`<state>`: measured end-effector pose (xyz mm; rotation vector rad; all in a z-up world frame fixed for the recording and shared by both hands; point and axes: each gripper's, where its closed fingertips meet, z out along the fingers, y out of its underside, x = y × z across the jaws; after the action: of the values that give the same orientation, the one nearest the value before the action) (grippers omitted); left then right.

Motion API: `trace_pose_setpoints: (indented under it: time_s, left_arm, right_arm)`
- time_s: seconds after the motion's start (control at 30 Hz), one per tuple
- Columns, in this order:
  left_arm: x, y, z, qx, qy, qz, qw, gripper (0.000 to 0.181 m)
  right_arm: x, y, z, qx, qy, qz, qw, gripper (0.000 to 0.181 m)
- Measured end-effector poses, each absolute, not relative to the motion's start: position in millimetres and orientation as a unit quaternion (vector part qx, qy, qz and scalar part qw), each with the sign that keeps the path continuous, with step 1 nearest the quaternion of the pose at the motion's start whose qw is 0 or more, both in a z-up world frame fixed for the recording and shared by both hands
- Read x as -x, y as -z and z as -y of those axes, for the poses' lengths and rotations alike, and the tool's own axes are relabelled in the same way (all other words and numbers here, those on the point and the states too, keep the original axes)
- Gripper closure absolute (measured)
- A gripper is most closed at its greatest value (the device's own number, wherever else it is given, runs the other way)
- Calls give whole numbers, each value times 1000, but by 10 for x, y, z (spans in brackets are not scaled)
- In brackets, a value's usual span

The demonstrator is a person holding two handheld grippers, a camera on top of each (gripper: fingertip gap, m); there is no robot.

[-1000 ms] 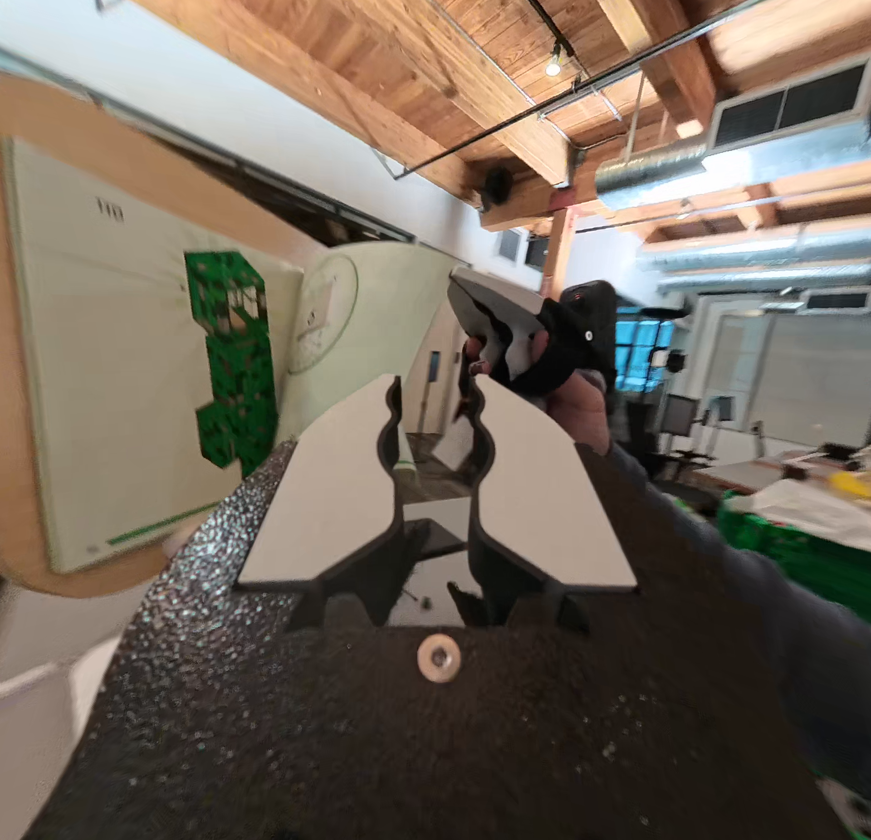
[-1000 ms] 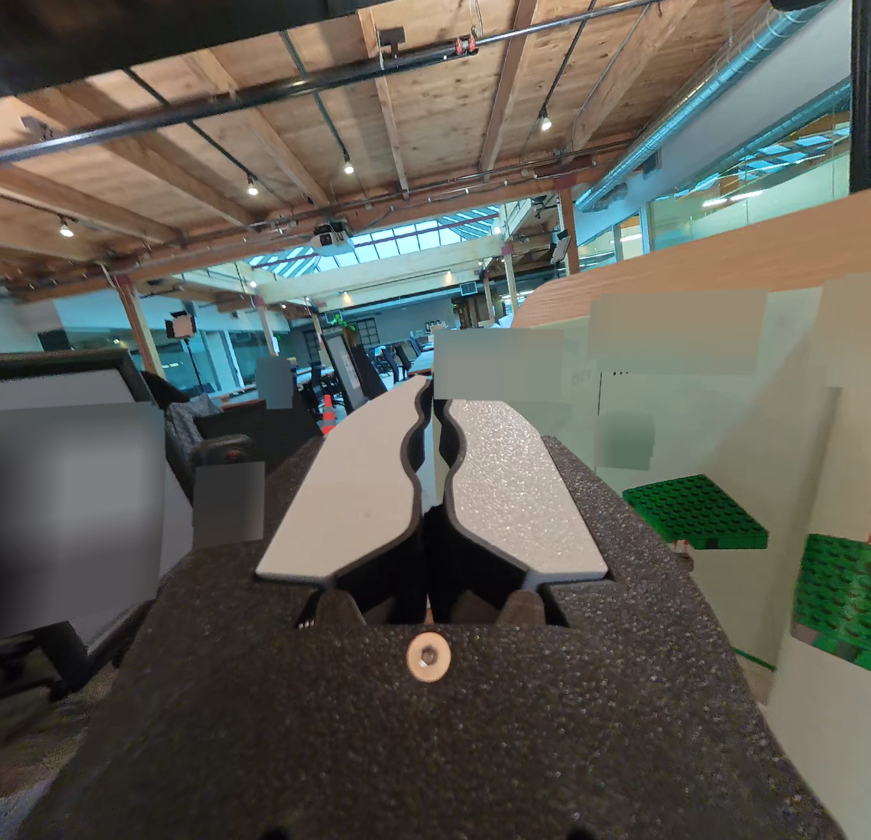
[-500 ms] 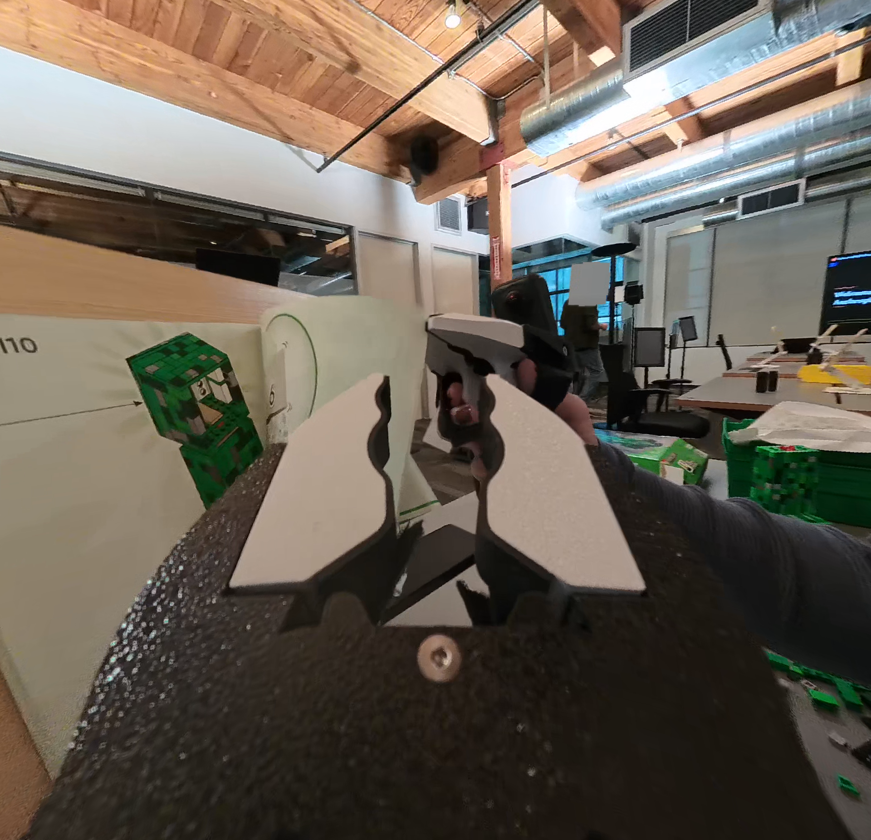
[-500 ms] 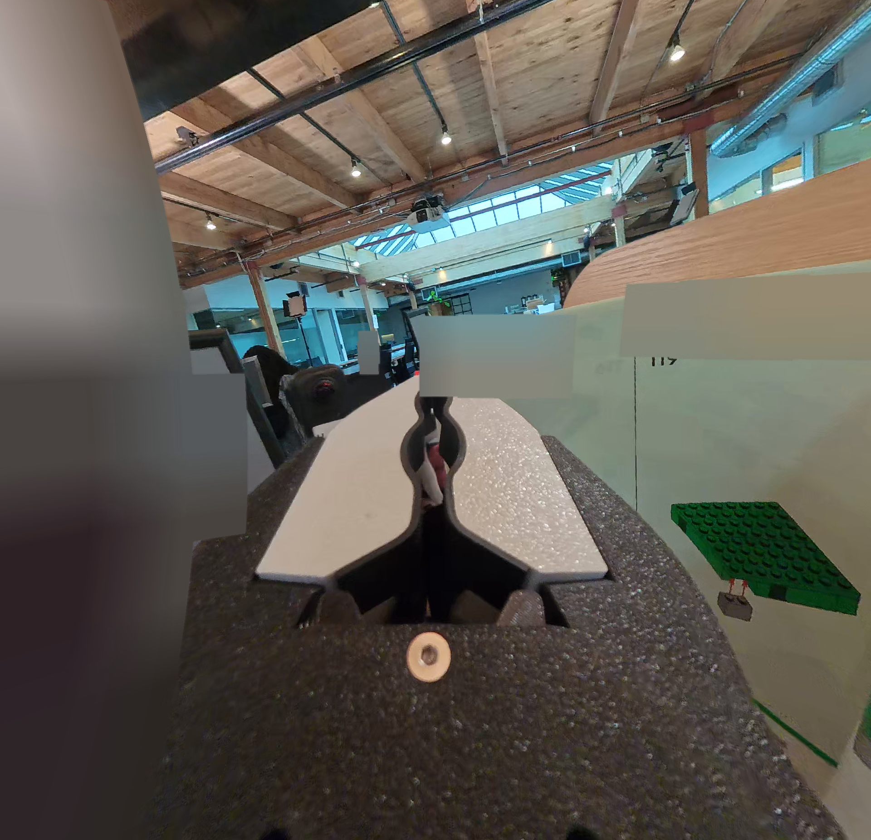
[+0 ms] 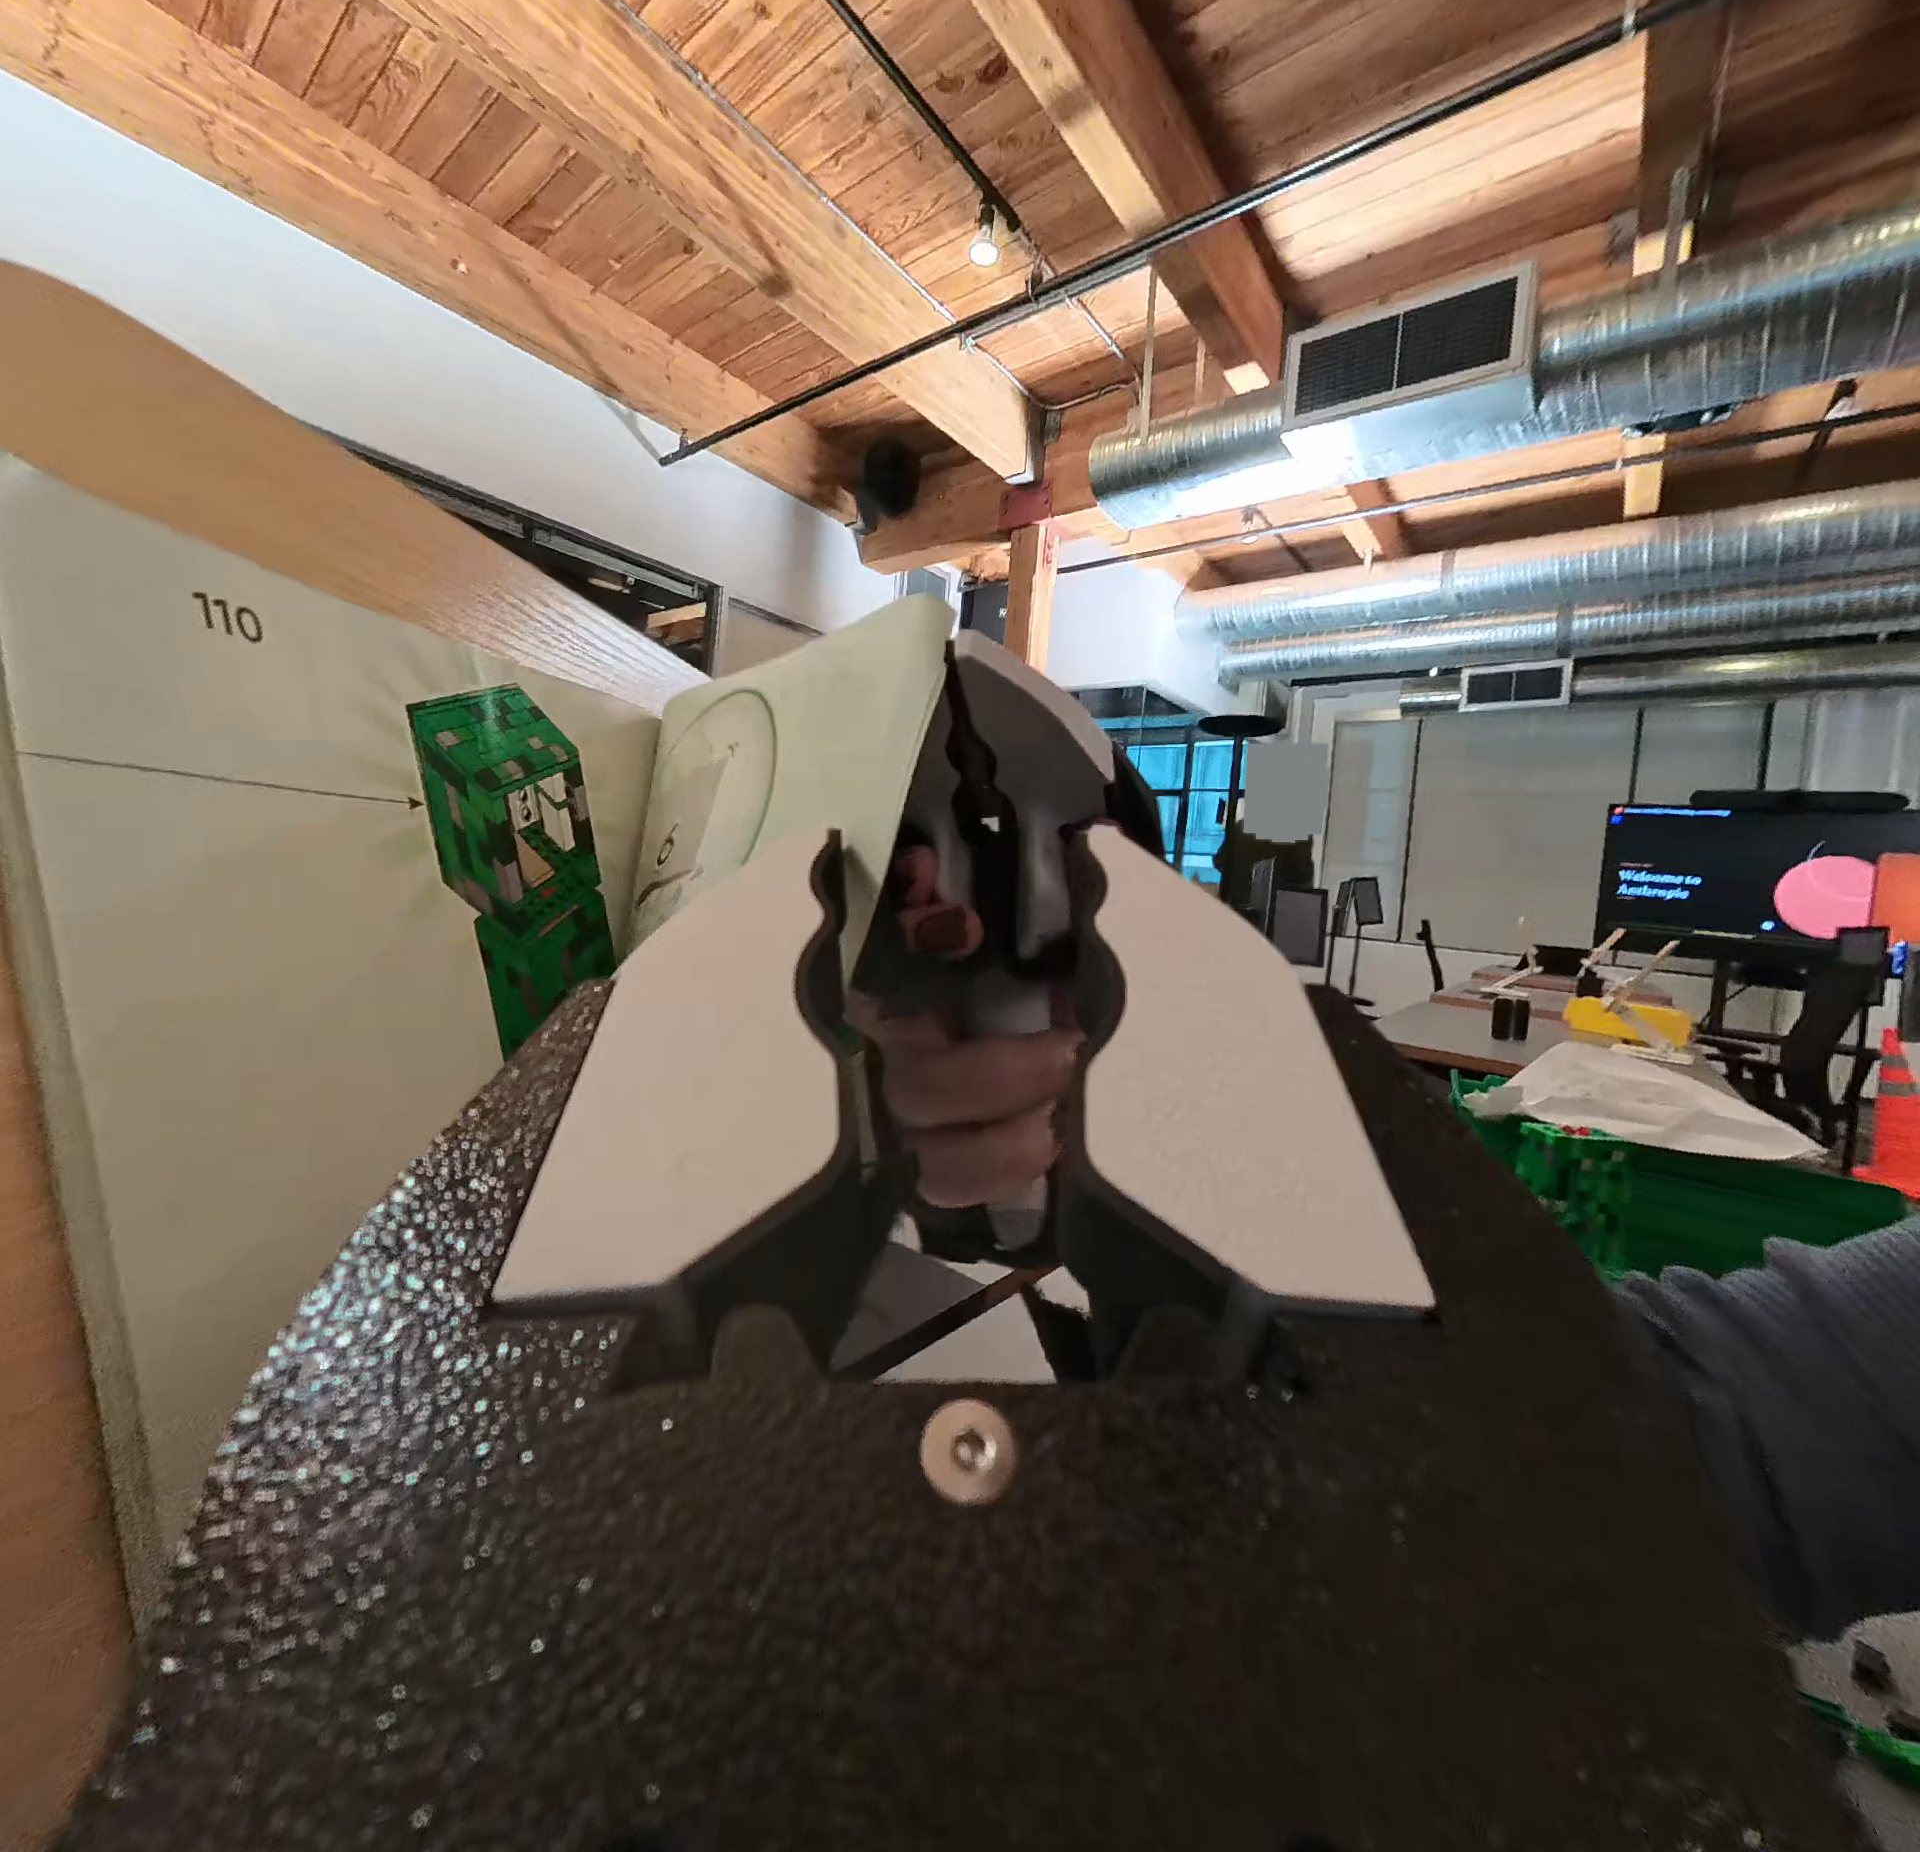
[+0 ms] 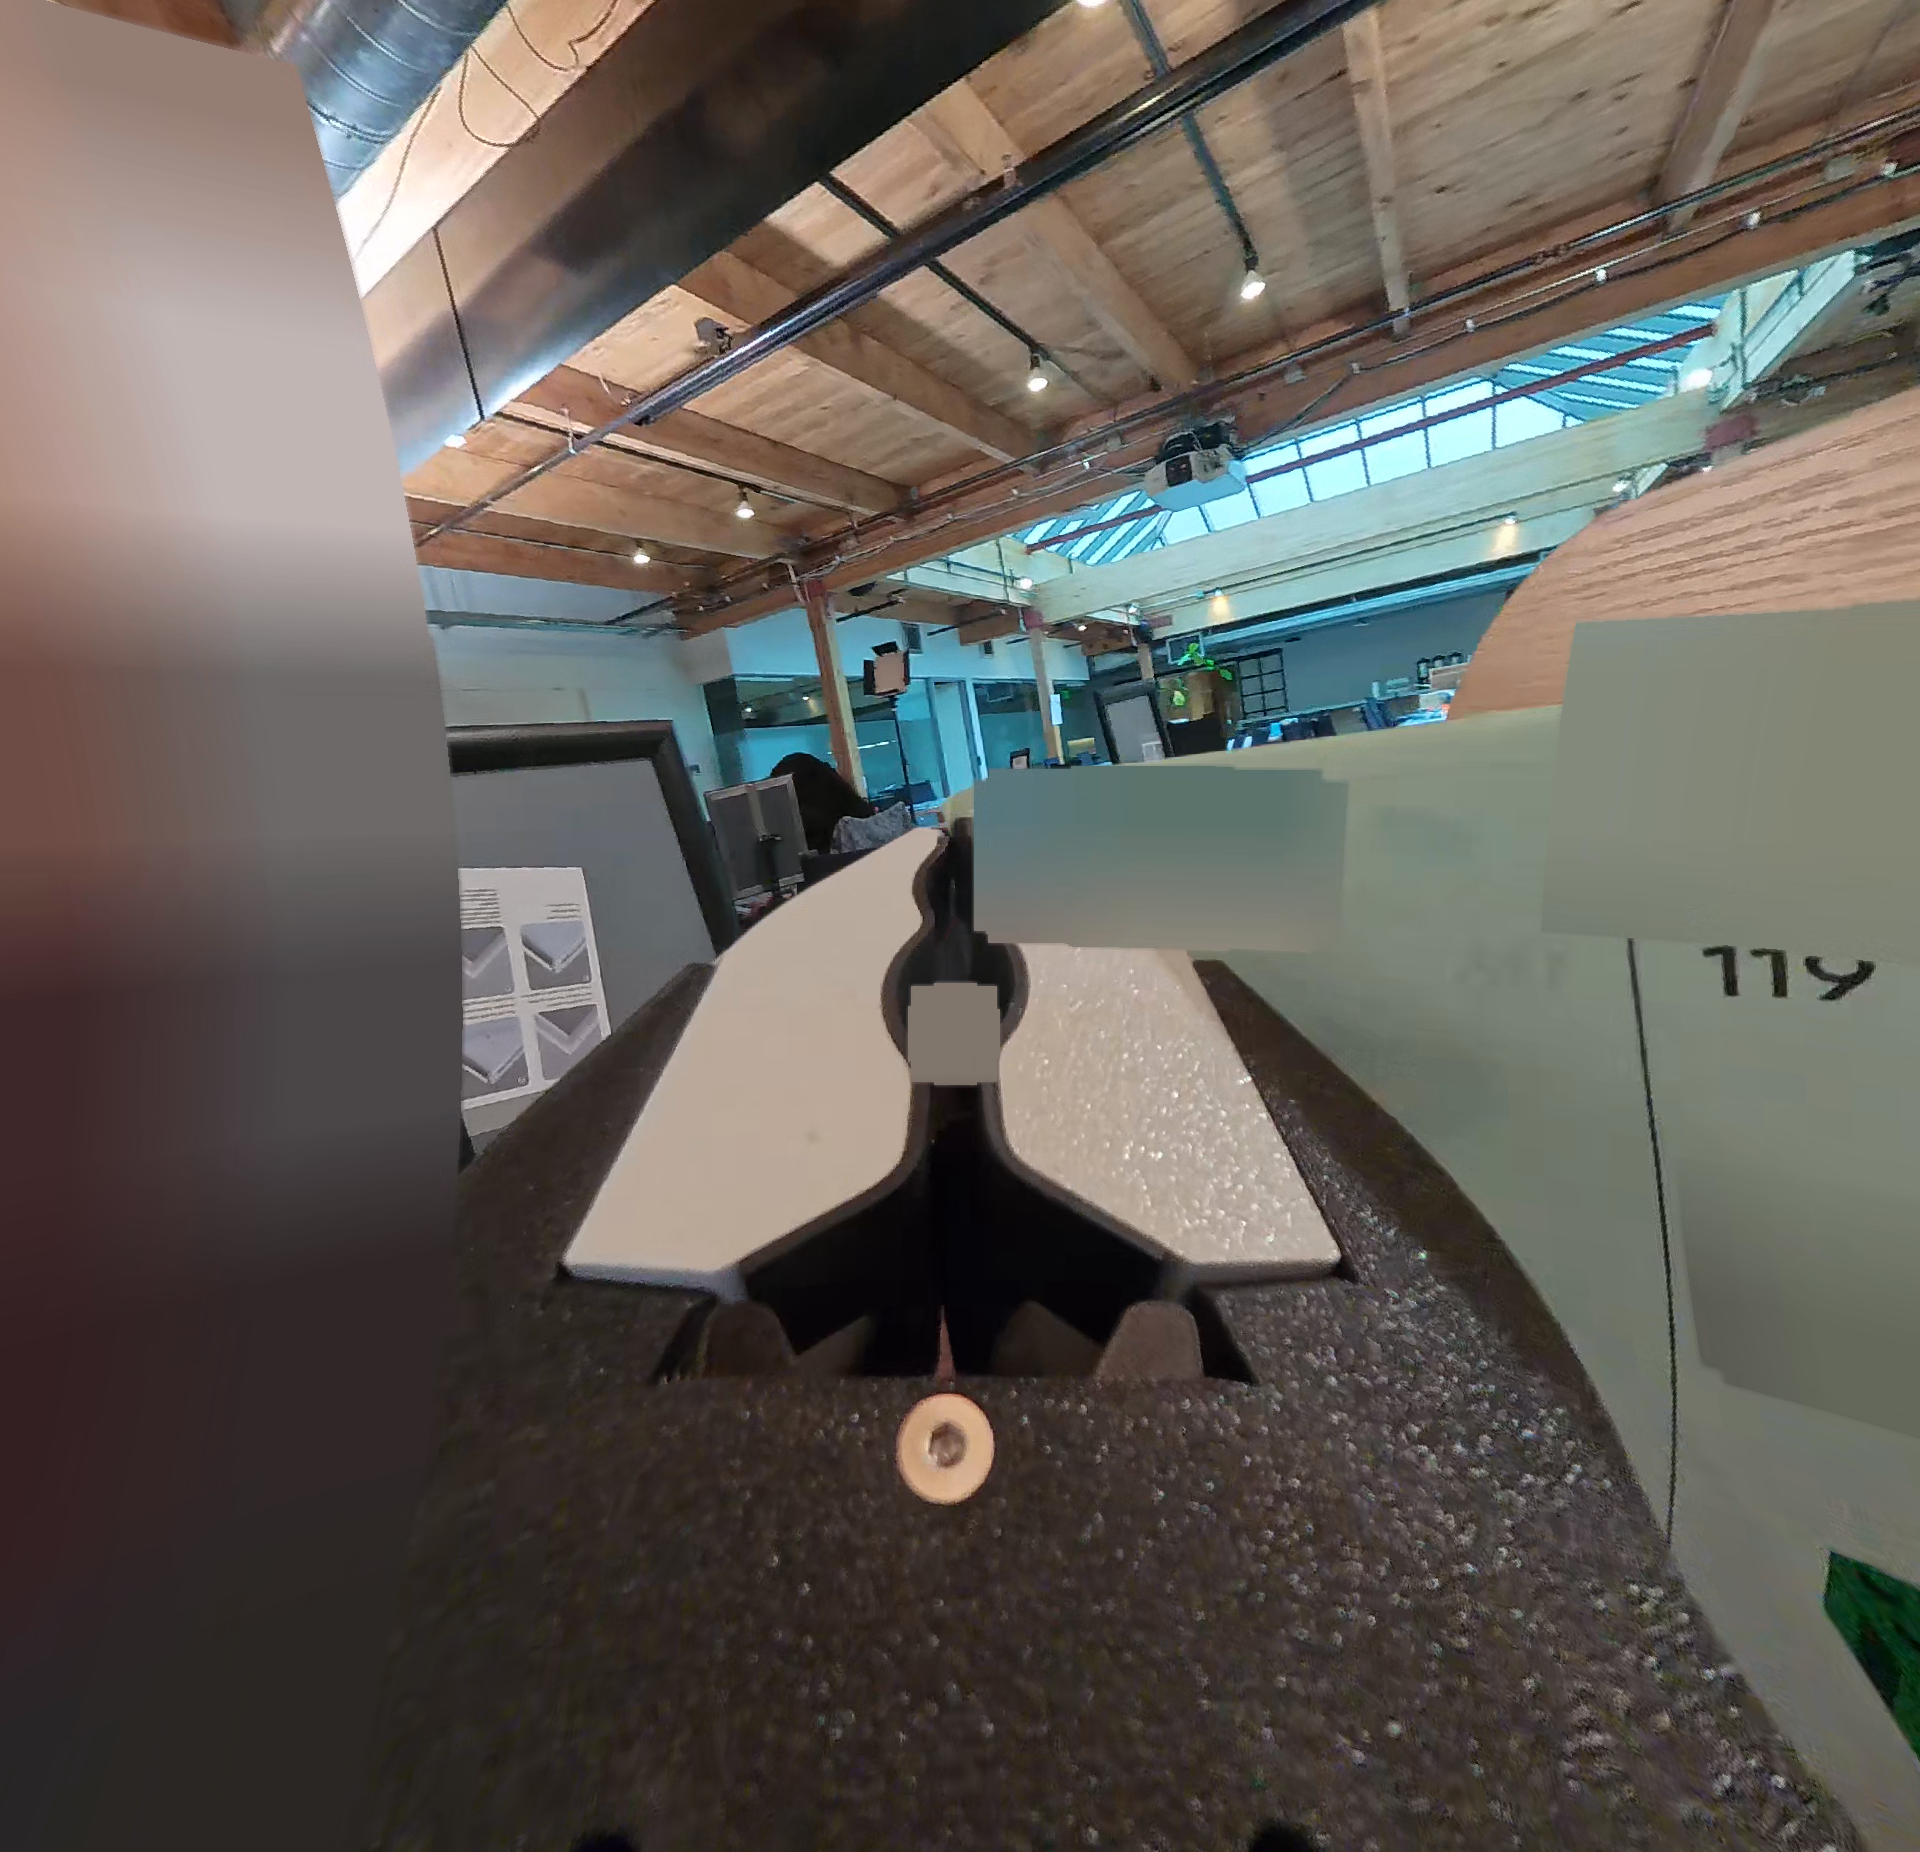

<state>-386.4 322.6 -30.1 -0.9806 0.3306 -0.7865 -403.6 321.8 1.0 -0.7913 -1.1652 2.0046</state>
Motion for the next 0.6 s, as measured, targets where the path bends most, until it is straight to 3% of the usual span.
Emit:
trace_pose_setpoints:
  time_s: [0.03, 0.43, 0.6]
  left_arm:
    - [3882, 296, -3216, 453, 372, -152, 796, 141]
    - [3878, 258, -3156, 436, 398, -157, 791, 141]
    - [3950, 221, -3132, 431, 383, -143, 804, 142]
  right_arm:
    - [4062, -9, -3218, 302, -772, 448, 336, 181]
    - [4117, -77, -3207, 279, -778, 445, 344, 181]
    - [4073, -75, -3397, 353, -728, 429, 402, 181]
